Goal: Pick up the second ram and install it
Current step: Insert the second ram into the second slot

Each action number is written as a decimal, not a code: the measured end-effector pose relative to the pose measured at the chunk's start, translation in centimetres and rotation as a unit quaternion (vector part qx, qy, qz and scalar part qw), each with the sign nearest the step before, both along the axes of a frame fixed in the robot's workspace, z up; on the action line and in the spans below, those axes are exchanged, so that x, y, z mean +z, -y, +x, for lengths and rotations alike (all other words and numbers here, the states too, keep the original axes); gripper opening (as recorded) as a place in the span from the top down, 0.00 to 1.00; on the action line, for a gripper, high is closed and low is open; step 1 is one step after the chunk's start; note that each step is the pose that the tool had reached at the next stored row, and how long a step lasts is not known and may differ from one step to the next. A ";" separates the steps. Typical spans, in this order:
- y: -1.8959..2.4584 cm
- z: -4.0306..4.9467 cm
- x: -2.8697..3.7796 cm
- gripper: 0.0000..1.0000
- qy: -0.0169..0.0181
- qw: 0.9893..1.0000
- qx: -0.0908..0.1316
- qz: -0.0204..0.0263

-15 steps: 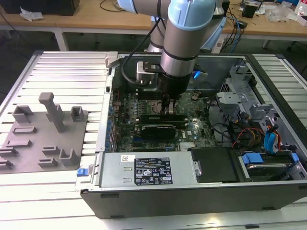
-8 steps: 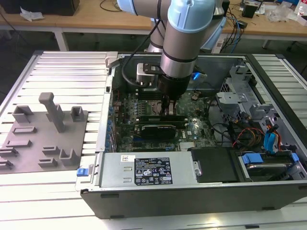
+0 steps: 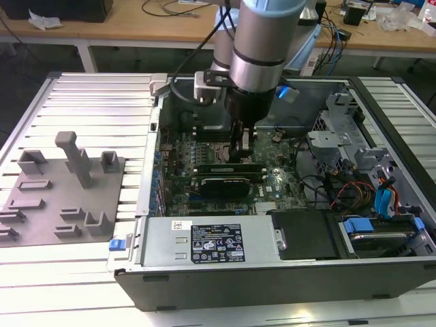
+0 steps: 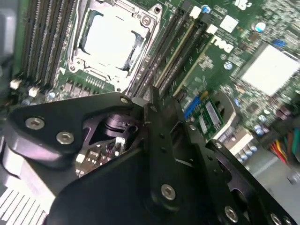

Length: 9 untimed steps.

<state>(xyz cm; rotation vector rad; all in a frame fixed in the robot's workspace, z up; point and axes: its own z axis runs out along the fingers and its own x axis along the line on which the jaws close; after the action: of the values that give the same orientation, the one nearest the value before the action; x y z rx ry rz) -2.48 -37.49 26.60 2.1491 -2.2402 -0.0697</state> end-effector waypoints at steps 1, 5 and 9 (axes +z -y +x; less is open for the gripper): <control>-0.11 0.00 0.84 0.73 0.000 1.000 0.000 -0.004; -0.64 0.00 2.65 0.81 0.000 1.000 0.000 -0.014; -0.84 0.01 3.35 0.89 0.000 1.000 0.000 -0.018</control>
<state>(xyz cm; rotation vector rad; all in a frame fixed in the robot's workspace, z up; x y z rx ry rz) -2.47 -36.65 29.95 2.1314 -2.2236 -0.0291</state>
